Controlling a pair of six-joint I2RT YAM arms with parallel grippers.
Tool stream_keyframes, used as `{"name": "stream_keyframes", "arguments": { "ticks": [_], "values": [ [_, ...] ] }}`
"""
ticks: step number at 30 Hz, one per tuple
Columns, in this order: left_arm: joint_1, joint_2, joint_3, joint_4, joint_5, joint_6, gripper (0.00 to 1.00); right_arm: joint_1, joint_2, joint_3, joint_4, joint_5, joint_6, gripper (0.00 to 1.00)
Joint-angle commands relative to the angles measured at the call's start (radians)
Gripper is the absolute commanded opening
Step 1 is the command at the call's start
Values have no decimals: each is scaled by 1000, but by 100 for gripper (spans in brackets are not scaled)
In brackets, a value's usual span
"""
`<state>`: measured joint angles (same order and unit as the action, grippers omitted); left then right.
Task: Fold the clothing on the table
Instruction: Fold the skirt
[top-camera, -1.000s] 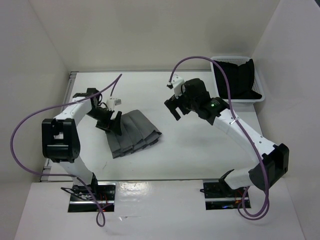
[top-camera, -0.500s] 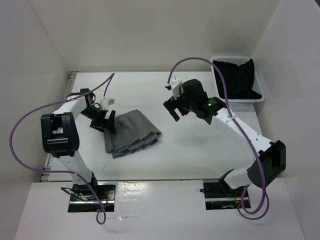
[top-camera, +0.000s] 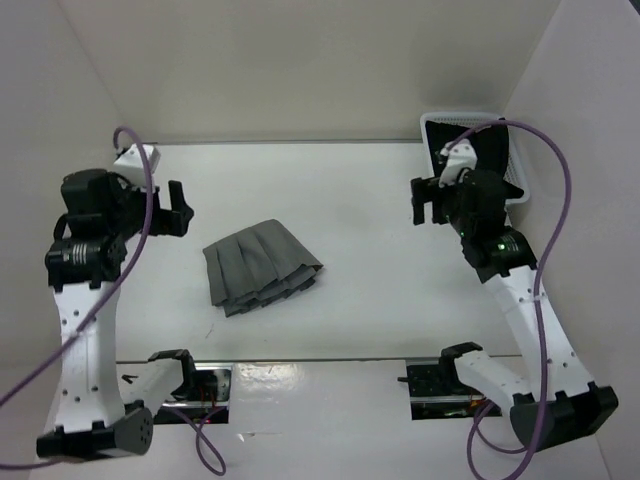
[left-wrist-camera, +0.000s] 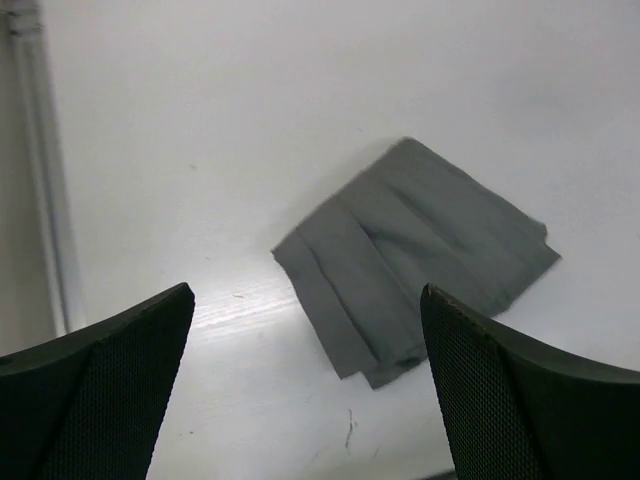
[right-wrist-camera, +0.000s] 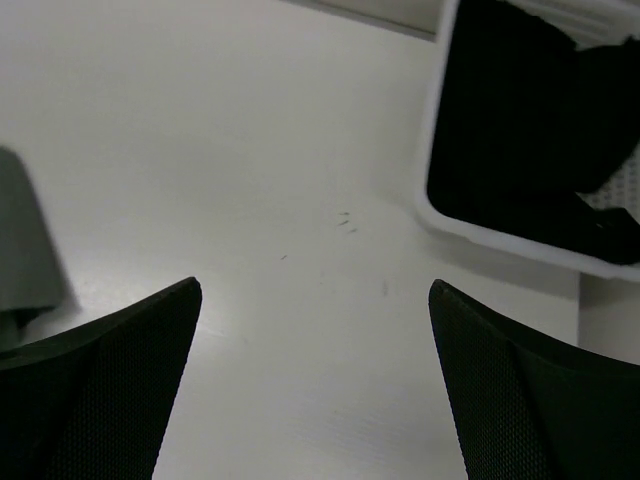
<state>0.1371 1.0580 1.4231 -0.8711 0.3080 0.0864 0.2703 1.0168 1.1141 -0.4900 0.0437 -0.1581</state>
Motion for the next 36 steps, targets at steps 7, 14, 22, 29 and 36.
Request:
{"name": "stream_keyframes", "arguments": {
  "ticks": [7, 14, 22, 29, 36],
  "values": [
    [88, -155, -283, 145, -166, -129, 99, -251, -112, -118, -4, 78, 144, 98],
    [212, -136, -407, 175, -34, -51, 99, -353, -242, -166, 5, 41, 123, 98],
    [251, -156, -388, 158, 5, -33, 99, -404, -282, -185, 16, 47, 114, 98],
    [251, -185, -397, 167, 14, -33, 99, -422, -300, -194, 16, 29, 104, 98],
    [251, -150, -397, 167, 23, -24, 99, -422, -291, -194, 7, 10, 95, 98]
  ]
}}
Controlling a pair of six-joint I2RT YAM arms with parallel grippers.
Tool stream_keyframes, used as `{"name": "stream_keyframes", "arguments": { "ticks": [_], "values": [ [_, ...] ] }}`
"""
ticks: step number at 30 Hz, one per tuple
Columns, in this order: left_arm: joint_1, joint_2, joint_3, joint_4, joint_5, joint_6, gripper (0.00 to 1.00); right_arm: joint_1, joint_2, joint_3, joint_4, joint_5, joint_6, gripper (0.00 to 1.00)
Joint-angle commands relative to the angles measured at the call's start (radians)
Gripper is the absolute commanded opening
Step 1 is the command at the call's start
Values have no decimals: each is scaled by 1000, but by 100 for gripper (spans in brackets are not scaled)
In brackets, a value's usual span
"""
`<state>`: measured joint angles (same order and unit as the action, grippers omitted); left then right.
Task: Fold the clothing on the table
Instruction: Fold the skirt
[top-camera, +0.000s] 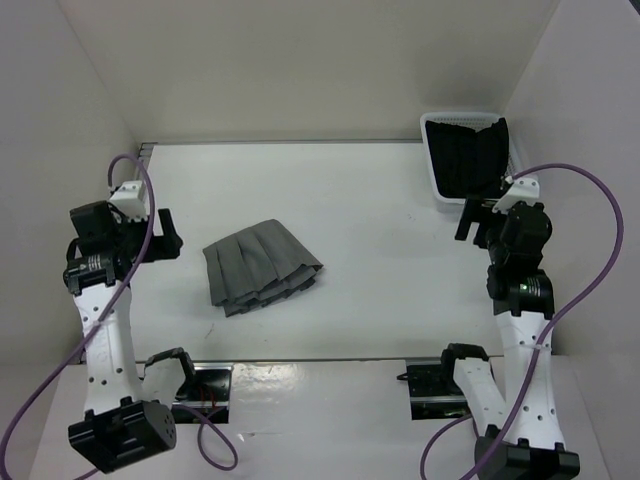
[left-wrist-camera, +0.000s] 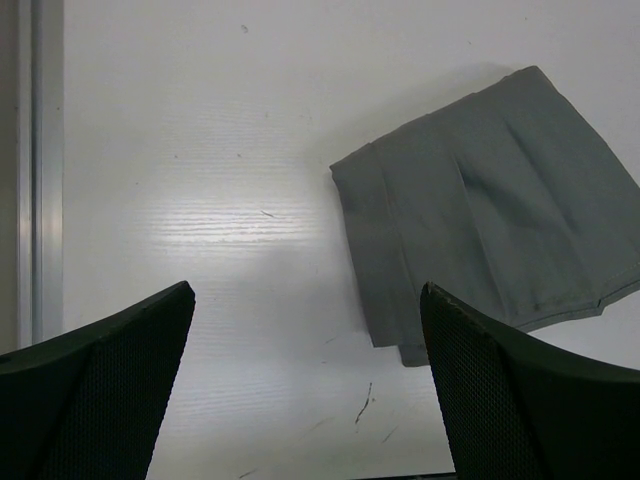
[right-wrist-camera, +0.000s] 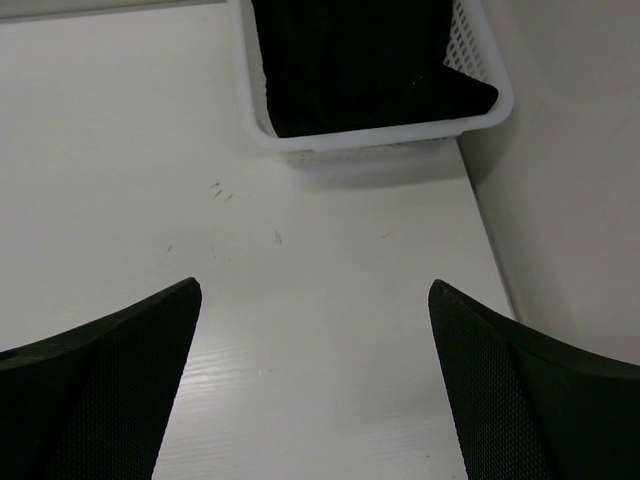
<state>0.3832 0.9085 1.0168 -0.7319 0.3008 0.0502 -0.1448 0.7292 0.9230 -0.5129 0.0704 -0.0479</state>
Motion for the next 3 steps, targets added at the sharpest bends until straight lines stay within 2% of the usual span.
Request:
{"name": "stream_keyframes", "arguments": {
  "ticks": [1, 3],
  "values": [
    [5, 0, 9, 28, 31, 13, 99, -7, -4, -3, 30, -17, -15, 98],
    [5, 0, 9, 28, 40, 13, 99, -7, 7, -3, 30, -17, -15, 98]
  ]
}}
